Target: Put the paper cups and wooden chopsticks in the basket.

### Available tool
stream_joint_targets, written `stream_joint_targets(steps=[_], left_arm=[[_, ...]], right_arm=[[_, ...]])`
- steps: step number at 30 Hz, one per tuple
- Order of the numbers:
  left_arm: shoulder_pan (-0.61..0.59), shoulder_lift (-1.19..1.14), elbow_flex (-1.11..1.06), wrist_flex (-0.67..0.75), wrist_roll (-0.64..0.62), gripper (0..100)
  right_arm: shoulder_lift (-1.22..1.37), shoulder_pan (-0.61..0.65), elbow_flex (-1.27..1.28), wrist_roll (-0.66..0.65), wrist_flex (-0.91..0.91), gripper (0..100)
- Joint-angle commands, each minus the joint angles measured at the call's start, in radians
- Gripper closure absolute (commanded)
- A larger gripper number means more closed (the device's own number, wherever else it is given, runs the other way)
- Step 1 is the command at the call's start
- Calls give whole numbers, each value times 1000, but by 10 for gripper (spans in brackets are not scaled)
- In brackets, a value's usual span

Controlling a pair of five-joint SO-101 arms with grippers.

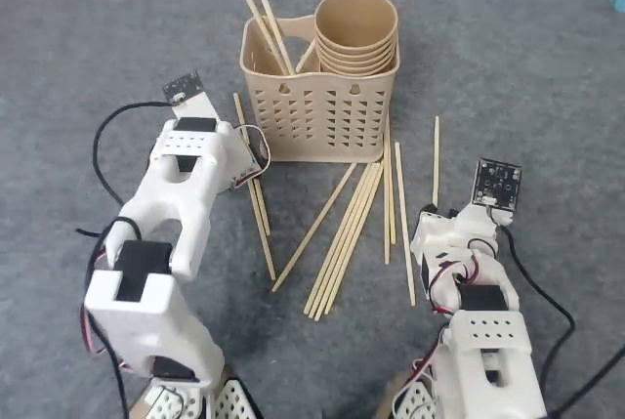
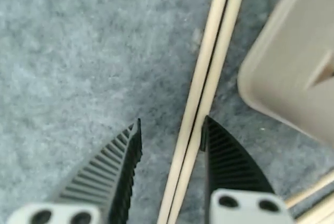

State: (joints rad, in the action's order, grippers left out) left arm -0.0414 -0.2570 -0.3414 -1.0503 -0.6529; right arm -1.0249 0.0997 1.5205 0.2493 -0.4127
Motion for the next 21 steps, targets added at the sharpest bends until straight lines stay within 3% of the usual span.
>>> stream_joint_targets(steps=[1,21], left_arm=[[3,9,-10,21,-14,824],[-75,153,-10,-38,-9,824]], right_arm=[[-24,-12,-3,-14,30,881],[-25,-12,-3,-14,30,883]])
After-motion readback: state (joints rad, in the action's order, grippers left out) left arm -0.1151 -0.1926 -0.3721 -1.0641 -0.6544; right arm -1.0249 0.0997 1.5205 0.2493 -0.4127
